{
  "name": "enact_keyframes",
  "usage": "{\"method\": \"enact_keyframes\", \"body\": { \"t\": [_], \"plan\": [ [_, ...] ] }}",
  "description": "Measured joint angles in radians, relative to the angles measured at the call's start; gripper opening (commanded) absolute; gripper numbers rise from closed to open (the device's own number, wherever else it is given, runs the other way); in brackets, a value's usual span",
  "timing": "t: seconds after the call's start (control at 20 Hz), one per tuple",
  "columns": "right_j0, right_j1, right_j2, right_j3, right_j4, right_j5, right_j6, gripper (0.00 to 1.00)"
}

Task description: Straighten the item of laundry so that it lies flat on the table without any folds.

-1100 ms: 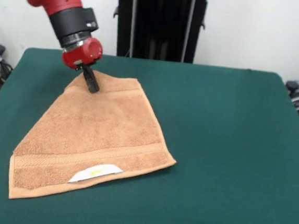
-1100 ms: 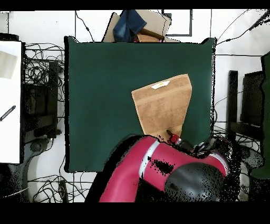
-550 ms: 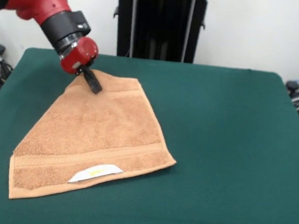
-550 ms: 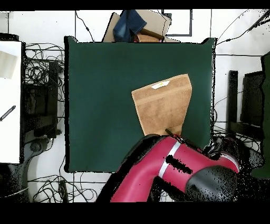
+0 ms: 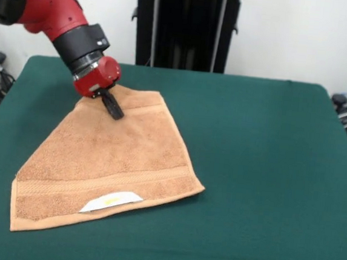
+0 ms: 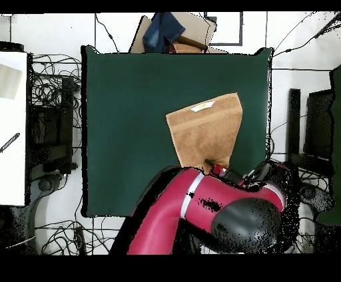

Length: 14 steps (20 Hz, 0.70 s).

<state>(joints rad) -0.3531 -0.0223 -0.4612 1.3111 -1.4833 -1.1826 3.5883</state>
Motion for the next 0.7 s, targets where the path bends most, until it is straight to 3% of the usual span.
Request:
{"method": "enact_keyframes", "body": {
  "t": [0.3, 0.7],
  "plan": [
    [0.06, 0.005, -0.051, 0.009, 0.033, 0.044, 0.0, 0.0],
    [0.071, 0.012, -0.072, 0.028, 0.087, 0.051, 0.0, 0.0]
  ]
}}
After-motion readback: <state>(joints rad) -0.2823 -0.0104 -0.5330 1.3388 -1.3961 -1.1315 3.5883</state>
